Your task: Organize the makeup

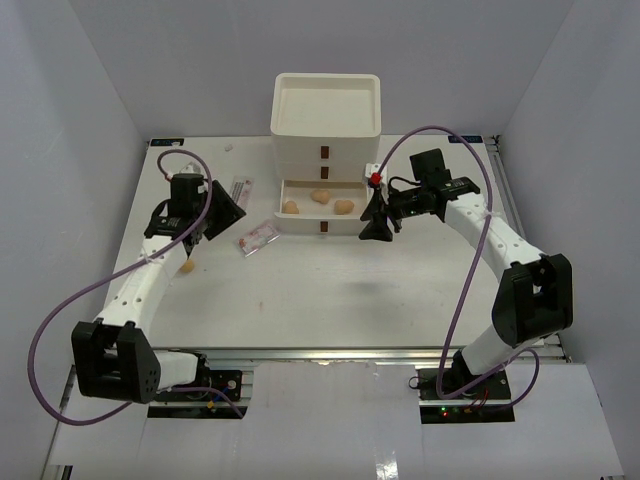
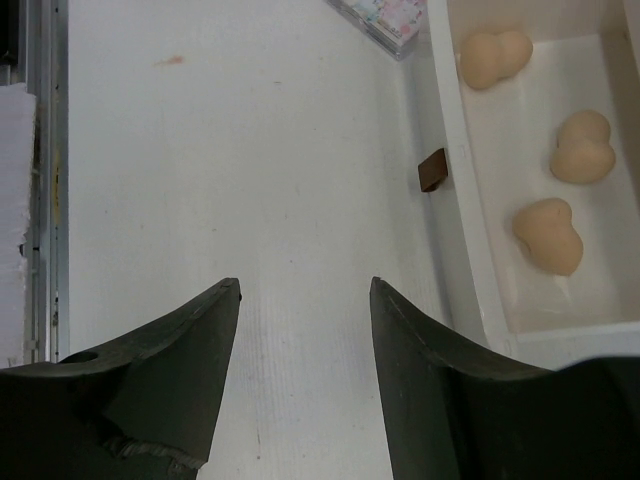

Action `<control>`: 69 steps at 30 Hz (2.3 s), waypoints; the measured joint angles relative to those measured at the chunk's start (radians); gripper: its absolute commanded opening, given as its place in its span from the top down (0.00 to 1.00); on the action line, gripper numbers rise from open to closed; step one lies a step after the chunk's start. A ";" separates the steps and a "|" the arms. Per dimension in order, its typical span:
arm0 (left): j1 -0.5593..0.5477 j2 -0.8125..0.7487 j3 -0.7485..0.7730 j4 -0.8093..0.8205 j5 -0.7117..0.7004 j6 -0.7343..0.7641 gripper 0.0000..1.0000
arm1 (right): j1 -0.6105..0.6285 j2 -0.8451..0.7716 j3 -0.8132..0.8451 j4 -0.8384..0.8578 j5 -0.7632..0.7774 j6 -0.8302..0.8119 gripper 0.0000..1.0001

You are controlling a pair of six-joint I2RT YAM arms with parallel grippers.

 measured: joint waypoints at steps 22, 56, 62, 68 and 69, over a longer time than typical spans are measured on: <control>0.239 0.287 -0.072 -0.148 -0.351 -0.071 0.62 | 0.018 0.023 0.013 0.001 0.029 -0.003 0.38; -0.050 0.303 0.086 0.367 0.400 -0.166 1.00 | 0.007 0.000 0.025 -0.003 0.072 -0.003 0.38; -0.181 0.478 0.215 0.417 0.458 -0.197 0.98 | -0.016 0.000 0.028 -0.005 0.094 -0.003 0.38; -0.188 0.565 0.281 0.399 0.446 -0.200 0.64 | -0.029 0.000 0.028 -0.007 0.121 -0.010 0.37; -0.187 0.569 0.284 0.390 0.442 -0.199 0.61 | -0.030 0.000 0.028 -0.008 0.125 -0.012 0.37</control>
